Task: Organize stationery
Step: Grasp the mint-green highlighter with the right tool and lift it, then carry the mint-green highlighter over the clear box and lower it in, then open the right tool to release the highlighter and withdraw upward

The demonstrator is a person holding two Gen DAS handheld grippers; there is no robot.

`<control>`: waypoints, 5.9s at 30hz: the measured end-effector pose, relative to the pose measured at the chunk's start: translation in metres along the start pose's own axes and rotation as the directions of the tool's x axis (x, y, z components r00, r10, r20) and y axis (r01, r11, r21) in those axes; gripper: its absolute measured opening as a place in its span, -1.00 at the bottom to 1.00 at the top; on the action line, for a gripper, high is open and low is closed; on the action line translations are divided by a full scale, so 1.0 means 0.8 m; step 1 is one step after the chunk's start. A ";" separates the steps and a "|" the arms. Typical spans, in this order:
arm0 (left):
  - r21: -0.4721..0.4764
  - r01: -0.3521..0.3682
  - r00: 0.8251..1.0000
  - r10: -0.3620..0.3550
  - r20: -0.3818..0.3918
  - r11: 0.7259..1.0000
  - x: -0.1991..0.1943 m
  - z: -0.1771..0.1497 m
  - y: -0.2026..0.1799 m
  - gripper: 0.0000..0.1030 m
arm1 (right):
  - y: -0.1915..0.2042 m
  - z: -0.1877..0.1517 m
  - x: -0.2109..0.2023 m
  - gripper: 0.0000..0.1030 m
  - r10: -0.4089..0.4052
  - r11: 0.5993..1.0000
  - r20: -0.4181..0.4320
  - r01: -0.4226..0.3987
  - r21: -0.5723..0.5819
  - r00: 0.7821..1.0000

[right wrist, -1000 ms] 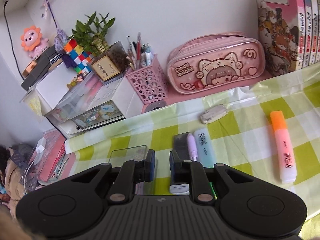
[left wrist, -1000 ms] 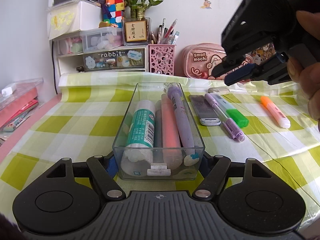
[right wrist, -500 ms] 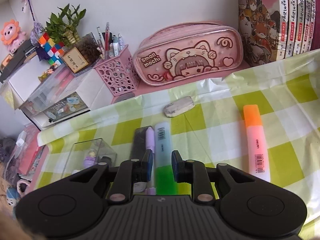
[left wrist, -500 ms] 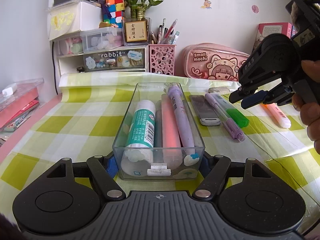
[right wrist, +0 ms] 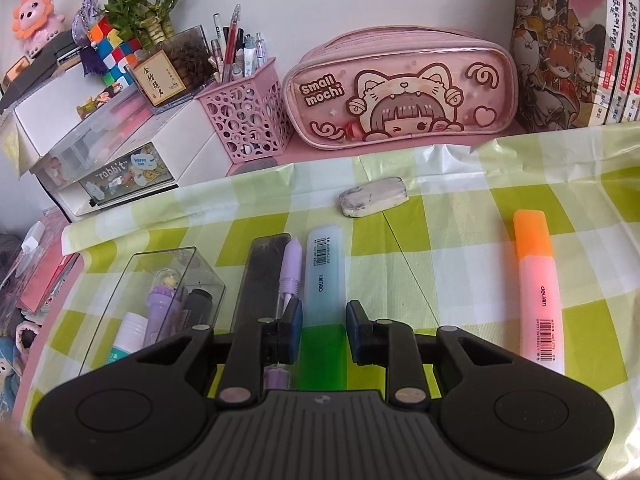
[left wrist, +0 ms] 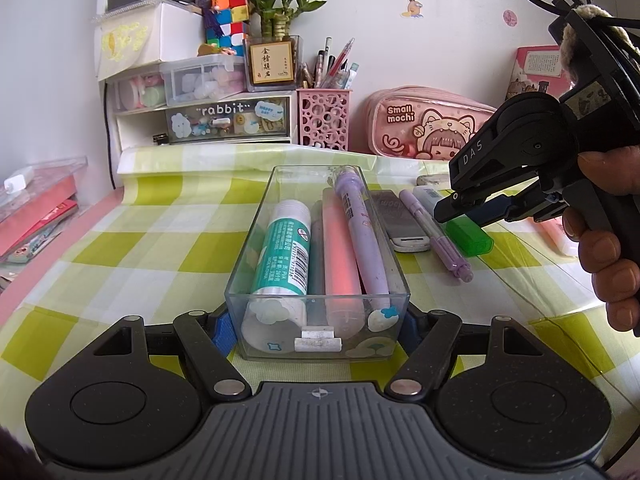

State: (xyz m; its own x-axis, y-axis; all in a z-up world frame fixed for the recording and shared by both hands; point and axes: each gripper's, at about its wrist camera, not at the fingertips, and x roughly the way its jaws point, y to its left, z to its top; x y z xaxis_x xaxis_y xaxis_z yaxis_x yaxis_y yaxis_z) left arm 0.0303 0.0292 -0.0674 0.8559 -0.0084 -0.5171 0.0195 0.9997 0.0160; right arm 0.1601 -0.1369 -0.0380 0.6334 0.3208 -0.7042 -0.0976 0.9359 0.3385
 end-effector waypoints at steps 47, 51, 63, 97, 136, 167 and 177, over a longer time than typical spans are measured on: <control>-0.004 -0.007 1.000 0.007 -0.004 1.000 -0.002 -0.001 -0.003 0.41 | -0.016 -0.035 -0.078 -0.76 0.034 0.995 0.047 -0.038 0.089 0.998; 0.000 -0.010 1.000 0.010 -0.001 1.000 -0.003 -0.002 -0.004 0.41 | -0.001 -0.039 -0.088 -0.76 0.051 0.997 0.055 -0.054 0.063 0.997; 0.011 -0.005 1.000 0.005 0.014 1.000 -0.008 -0.008 -0.005 0.41 | 0.055 -0.048 -0.101 -0.80 0.176 0.984 0.015 -0.177 0.027 0.984; 0.009 -0.003 1.000 0.003 0.015 1.000 -0.008 -0.008 -0.004 0.41 | 0.032 -0.043 -0.047 -0.93 0.172 0.985 -0.062 -0.172 0.011 0.983; 0.010 -0.003 1.000 0.003 0.016 1.000 -0.008 -0.008 -0.004 0.42 | 0.103 -0.022 -0.039 -0.89 0.275 0.961 -0.140 -0.274 0.023 0.951; 0.012 -0.002 1.000 0.002 0.016 1.000 -0.007 -0.007 -0.003 0.42 | 0.095 -0.025 -0.042 -0.85 0.360 0.932 -0.140 -0.362 0.018 0.922; 0.011 -0.002 1.000 0.002 0.016 1.000 -0.007 -0.007 -0.003 0.42 | 0.101 -0.028 -0.040 -0.86 0.357 0.933 -0.132 -0.361 -0.008 0.925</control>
State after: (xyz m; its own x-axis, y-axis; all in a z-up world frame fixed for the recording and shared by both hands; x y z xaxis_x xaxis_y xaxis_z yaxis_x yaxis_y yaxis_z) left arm 0.0225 0.0269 -0.0694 0.8640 -0.0066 -0.5035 0.0232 0.9994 0.0268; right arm 0.1153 -0.0684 -0.0023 0.4498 0.6499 -0.6126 -0.3257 0.7580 0.5651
